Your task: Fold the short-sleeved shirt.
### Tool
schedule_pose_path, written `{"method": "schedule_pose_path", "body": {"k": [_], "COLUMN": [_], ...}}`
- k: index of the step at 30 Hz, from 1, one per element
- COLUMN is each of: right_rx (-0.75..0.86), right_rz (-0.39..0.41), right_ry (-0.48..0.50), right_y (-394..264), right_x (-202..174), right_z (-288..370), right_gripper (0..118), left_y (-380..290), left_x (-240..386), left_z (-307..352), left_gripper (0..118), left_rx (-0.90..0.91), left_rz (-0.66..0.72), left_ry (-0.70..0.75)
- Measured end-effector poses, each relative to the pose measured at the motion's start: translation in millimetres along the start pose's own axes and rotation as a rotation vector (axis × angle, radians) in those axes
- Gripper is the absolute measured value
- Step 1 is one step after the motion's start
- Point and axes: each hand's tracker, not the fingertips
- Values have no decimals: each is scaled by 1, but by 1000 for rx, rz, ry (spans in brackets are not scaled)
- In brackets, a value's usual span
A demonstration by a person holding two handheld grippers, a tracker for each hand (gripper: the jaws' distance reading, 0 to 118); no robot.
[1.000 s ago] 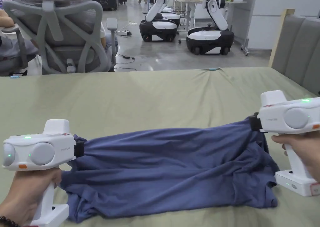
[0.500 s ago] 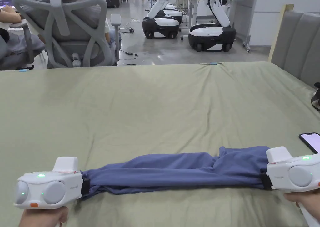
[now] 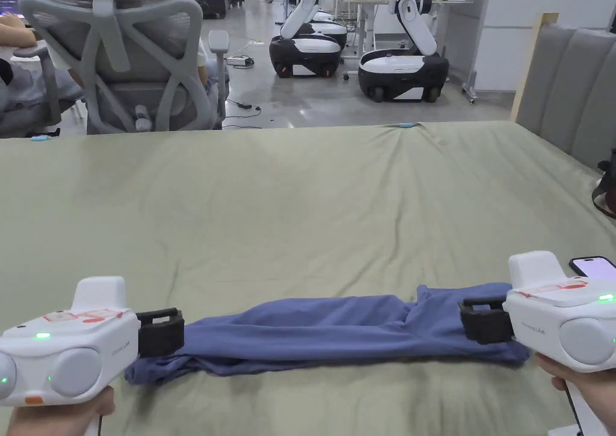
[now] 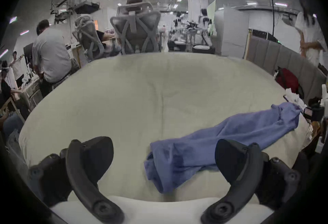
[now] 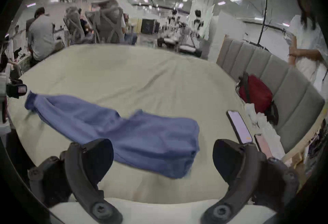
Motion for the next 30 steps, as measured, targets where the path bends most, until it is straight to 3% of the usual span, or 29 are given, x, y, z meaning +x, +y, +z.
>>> {"method": "schedule_pose_path", "body": {"k": [1, 2, 3, 4, 5, 6, 12, 13, 15, 16, 17, 19, 25, 30], "right_rx": [43, 83, 115, 114, 115, 113, 114, 112, 110, 111, 110, 107, 95, 91], "right_rz": [7, 12, 4, -8, -15, -15, 27, 32, 40, 49, 54, 55, 58, 58], "right_ry": [13, 34, 54, 68, 82, 93, 137, 144, 150, 149, 148, 159, 161, 180], "right_y": [1, 4, 4, 5, 5, 5, 1, 3, 2, 2, 2, 1, -4, -4], "right_x": [-8, -16, -22, -31, -38, -44, -55, -61, -60, -60, -64, -61, -71, -78], "right_z": [0, 4, 6, 6, 6, 6, 8, 5, 8, 8, 3, 3, 1, 2], "right_gripper": [111, 101, 81, 40, 9, 0, 0, 0, 0, 0, 0, 0, 0, 0], "left_y": [4, 6, 7, 7, 7, 6, 2, 2, -3, -6, -12, -19, -35, -36], "left_x": [2, 0, -3, -3, -3, -3, -26, -36, -58, -66, -77, -93, -95, -93], "left_z": [4, 7, 8, 7, 5, 7, 16, 14, 3, -6, -10, -31, -72, -88], "left_gripper": [112, 101, 77, 26, 0, 0, 2, 29, 107, 116, 108, 111, 111, 105], "left_rx": [10, 33, 49, 46, 36, 33, 23, 24, 0, -32, -25, -63, -234, -229], "left_rz": [4, 18, 30, 34, 38, 50, 140, 204, 330, 389, 460, 499, 428, 429], "left_ry": [0, -13, -24, -30, -35, -34, -176, -225, -350, -385, -415, -436, -571, -556]}}
